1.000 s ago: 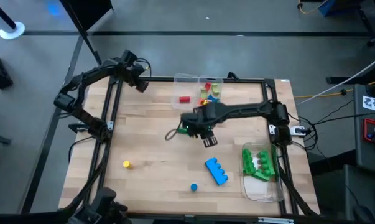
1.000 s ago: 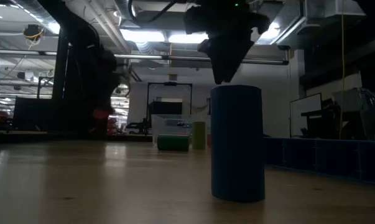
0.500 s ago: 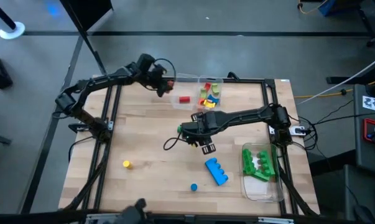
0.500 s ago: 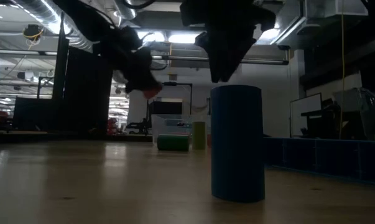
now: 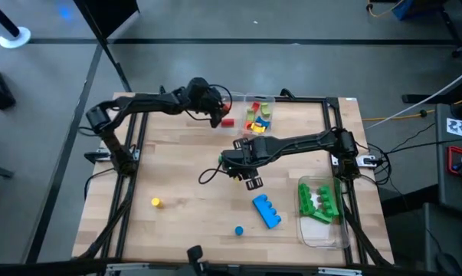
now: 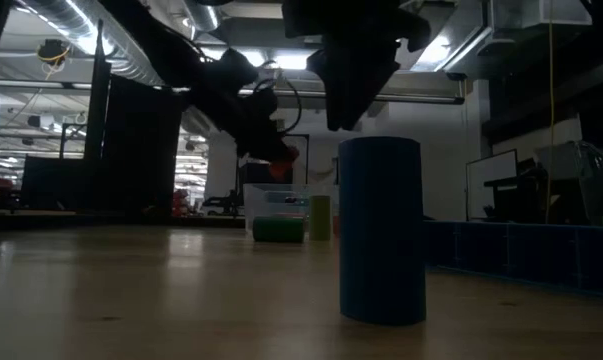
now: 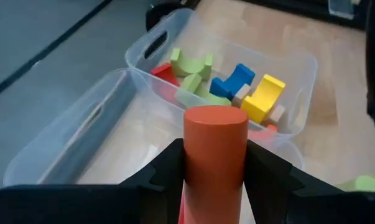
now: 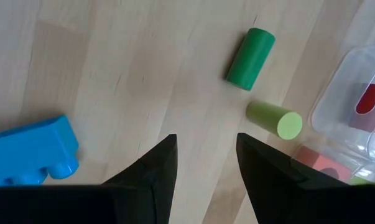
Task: Sort blocks by size
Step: Put the orange cylindrical block into the left transparent bin, then put the light green cylindrical block into the left transparent bin
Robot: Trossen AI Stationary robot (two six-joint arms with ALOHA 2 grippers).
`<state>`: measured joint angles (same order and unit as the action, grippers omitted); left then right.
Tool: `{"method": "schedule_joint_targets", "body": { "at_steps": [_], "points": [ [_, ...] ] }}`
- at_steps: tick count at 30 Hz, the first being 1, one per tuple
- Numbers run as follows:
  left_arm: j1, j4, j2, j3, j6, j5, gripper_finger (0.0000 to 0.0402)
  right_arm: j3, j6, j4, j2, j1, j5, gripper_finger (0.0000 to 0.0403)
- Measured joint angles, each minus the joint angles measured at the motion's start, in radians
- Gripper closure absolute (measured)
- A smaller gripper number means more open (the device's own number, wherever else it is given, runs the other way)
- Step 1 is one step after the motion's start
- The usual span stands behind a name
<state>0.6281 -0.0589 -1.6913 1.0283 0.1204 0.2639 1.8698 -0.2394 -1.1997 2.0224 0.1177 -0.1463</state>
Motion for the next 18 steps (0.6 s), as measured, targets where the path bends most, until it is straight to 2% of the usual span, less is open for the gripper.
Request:
{"method": "schedule_joint_targets", "body": {
  "at_steps": [5,9,14,18],
  "points": [
    [-0.003,-0.007,-0.03,0.0,0.019,-0.068,0.0267,0.0,0.0,0.006,0.008,0.0,0.0,0.0237],
    [-0.002,-0.003,-0.035,0.0,-0.003,-0.124,0.0233,0.0,0.0,0.025,0.017,0.0,0.0,0.0237],
    [-0.002,-0.003,-0.035,0.0,-0.004,-0.127,0.0188,0.001,-0.03,0.024,0.027,0.0,-0.001,0.0237],
    [-0.002,0.005,-0.03,0.0,-0.008,-0.127,0.0173,0.001,-0.065,0.041,0.027,-0.009,-0.036,0.0237]
  ]
}}
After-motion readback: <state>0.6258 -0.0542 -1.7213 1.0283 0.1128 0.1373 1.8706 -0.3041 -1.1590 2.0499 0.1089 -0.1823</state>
